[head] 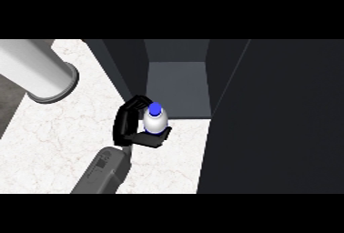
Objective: Pick up the bottled water, place it into the cabinet and close the cabinet
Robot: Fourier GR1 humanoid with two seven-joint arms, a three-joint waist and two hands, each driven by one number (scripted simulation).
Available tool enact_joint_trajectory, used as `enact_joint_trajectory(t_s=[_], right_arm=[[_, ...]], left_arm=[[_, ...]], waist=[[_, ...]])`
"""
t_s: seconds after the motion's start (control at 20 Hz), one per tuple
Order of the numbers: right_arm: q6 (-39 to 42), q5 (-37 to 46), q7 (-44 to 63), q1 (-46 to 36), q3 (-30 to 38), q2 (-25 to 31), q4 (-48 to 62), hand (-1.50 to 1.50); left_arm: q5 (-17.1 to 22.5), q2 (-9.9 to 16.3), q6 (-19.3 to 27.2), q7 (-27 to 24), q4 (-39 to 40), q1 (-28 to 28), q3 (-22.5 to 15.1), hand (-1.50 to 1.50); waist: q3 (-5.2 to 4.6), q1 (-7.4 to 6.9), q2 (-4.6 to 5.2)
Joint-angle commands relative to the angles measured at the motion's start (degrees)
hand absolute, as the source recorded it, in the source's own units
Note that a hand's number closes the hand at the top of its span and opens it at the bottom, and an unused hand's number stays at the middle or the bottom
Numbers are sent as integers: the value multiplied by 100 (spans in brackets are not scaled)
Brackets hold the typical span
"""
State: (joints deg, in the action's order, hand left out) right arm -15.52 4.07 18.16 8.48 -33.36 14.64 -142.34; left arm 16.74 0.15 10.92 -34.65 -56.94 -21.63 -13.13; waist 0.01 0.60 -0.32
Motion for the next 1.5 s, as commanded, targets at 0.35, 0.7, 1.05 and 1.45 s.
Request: enact_joint_trajectory(t_s=[0.35, 0.7, 1.05, 1.45], right_arm=[[209, -20, -412, 916, 121, 490, -796, -150], [182, -432, -208, 503, 541, 340, -560, -150], [156, -113, -262, 608, 184, 285, -542, -150], [230, -201, -498, 828, 260, 337, -503, -150]], left_arm=[[261, -15, 1600, 1161, -586, -867, -834, 150], [825, -15, 2075, 1354, 450, -1925, -1077, 150], [1494, -15, 2242, 1068, 1576, -2655, -795, 150], [1621, -15, 2328, 459, 2839, -3035, -510, 150]], waist=[[5, 49, 14], [1, 67, 45], [-3, 132, 56], [-4, 157, 69]])
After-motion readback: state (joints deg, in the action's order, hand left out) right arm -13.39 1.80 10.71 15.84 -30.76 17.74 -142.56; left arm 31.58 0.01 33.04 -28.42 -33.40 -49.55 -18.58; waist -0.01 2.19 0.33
